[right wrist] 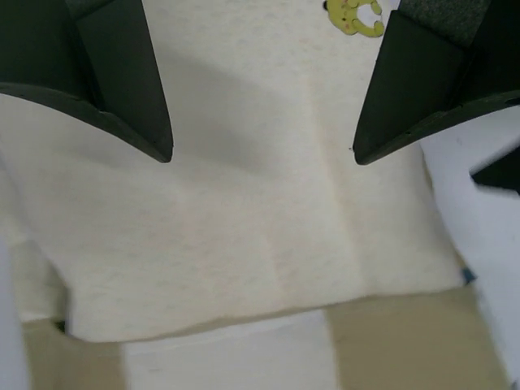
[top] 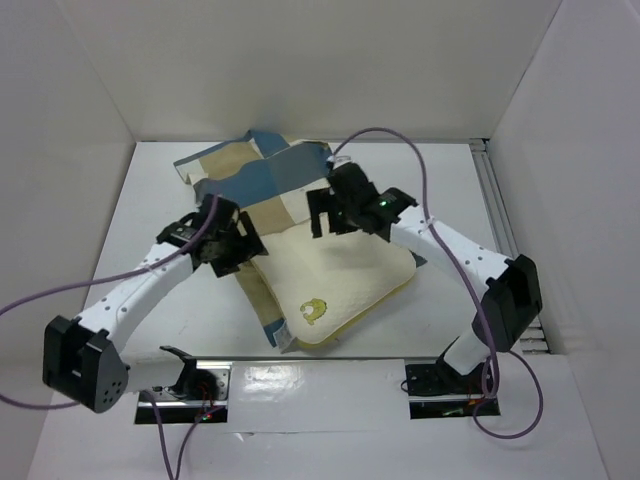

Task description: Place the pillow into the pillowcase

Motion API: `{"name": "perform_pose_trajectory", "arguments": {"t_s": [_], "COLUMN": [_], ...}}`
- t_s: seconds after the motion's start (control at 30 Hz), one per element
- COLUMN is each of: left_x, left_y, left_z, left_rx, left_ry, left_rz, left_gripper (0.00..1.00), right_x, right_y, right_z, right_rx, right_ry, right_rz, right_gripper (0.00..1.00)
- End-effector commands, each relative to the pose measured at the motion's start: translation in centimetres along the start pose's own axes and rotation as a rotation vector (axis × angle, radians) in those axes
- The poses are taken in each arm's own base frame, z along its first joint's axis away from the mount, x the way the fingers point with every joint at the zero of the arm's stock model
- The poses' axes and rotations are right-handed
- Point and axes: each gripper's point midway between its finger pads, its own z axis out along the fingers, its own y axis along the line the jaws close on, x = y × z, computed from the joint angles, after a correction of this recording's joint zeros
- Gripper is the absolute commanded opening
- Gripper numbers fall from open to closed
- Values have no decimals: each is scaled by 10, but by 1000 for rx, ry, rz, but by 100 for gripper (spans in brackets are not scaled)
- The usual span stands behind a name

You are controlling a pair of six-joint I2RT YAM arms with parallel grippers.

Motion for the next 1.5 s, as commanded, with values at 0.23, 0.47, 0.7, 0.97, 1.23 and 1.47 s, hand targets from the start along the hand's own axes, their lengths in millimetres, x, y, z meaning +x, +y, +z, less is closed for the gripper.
{"name": "perform_pose_trajectory", "arguments": {"t_s": [0.23,0.47,0.7,0.97,1.23,1.47], "left_x": [32,51,64,78,70,64], "left_y": [100,100,63,64,52,50], "left_z": [-2,15,28,44,54,69], "left_rx": [-158,-79,160,153,200,196], "left_ry": [4,60,116,109,28,-10], "left_rz": [-309,-253,-91,-23,-1,-39], "left_gripper": [90,90,94,94,92,0], "right_x": [83,103,30,28,21,29], "right_y": [133,129,127,128,126,127], "right_z": [50,87,8,-9,-8,-3], "right_rx": [-135,-109,-399,-488,-497,-504], "right_ry": [62,157,32,46,46,81], "right_rz": [-357,-407,-260,-238,-226,-227], "right_gripper": [99,0,0,0,0,0]}}
